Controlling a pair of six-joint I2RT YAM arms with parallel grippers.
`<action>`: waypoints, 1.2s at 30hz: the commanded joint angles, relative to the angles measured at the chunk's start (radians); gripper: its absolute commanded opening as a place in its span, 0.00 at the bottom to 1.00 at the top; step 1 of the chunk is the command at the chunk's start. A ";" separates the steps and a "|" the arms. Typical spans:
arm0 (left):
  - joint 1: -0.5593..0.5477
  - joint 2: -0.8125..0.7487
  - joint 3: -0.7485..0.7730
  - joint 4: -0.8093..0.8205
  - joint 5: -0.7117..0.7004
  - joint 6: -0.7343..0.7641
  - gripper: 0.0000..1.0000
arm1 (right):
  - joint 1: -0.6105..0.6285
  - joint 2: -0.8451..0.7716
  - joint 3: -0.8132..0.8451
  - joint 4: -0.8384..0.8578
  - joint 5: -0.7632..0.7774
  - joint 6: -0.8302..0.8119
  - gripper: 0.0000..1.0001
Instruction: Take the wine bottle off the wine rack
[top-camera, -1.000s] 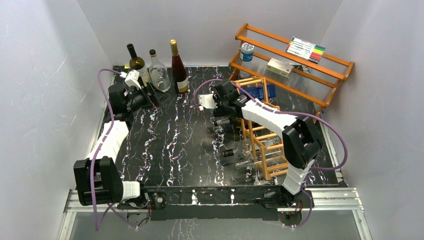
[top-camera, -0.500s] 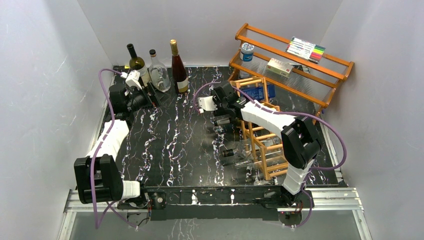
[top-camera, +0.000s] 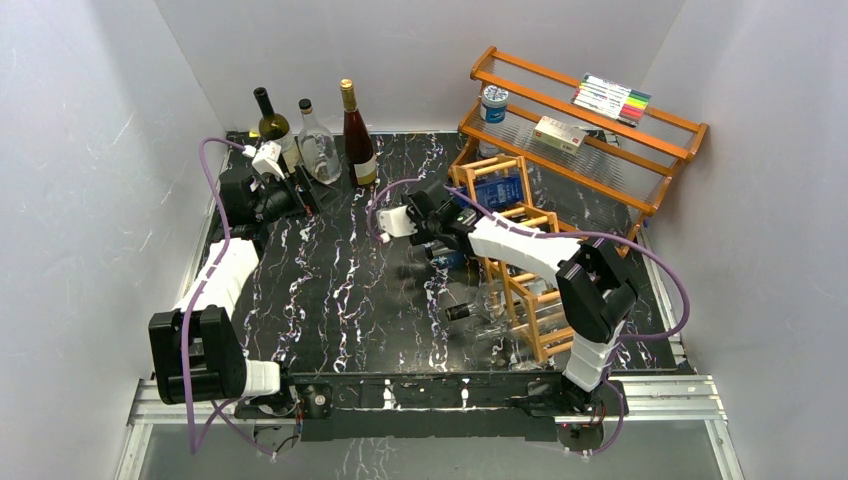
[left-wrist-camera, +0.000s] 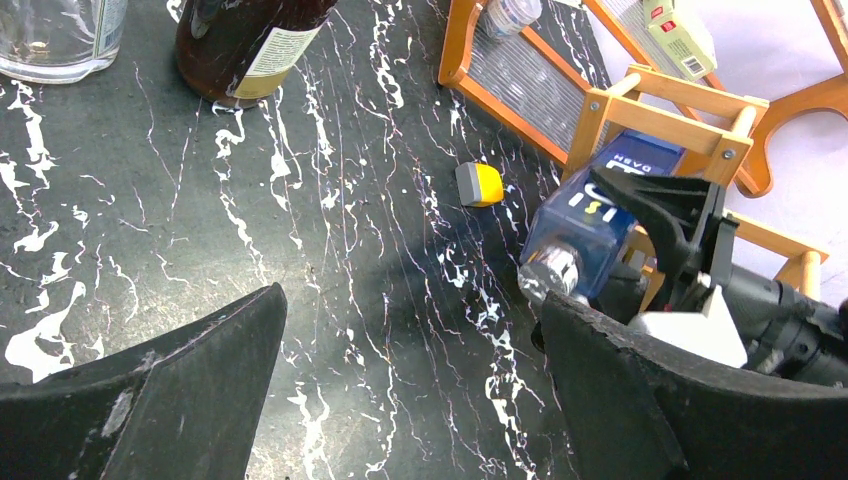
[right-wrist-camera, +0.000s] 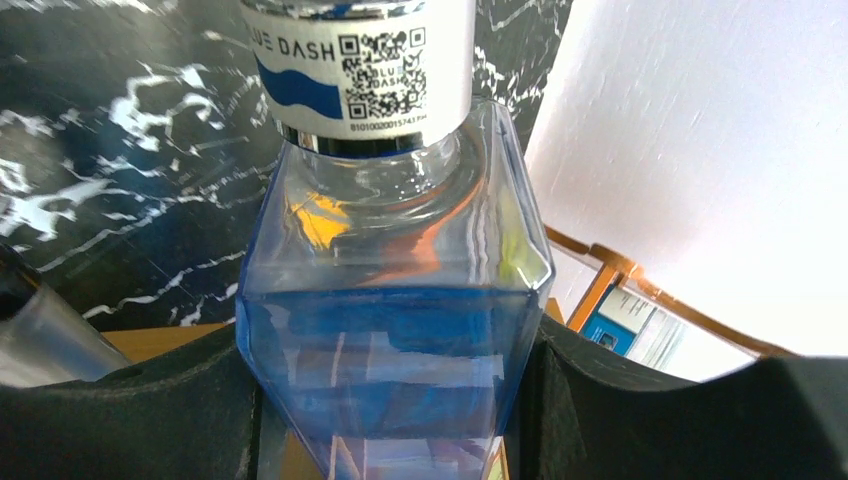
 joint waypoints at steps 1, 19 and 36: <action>-0.001 -0.007 0.037 0.002 0.018 0.009 0.98 | 0.072 -0.001 0.033 0.048 -0.002 0.036 0.19; -0.001 0.006 0.042 -0.011 0.020 0.008 0.98 | 0.211 -0.032 -0.001 0.139 -0.016 0.012 0.01; -0.001 0.005 0.042 -0.014 0.017 0.009 0.98 | 0.321 -0.021 0.098 0.104 0.012 0.106 0.00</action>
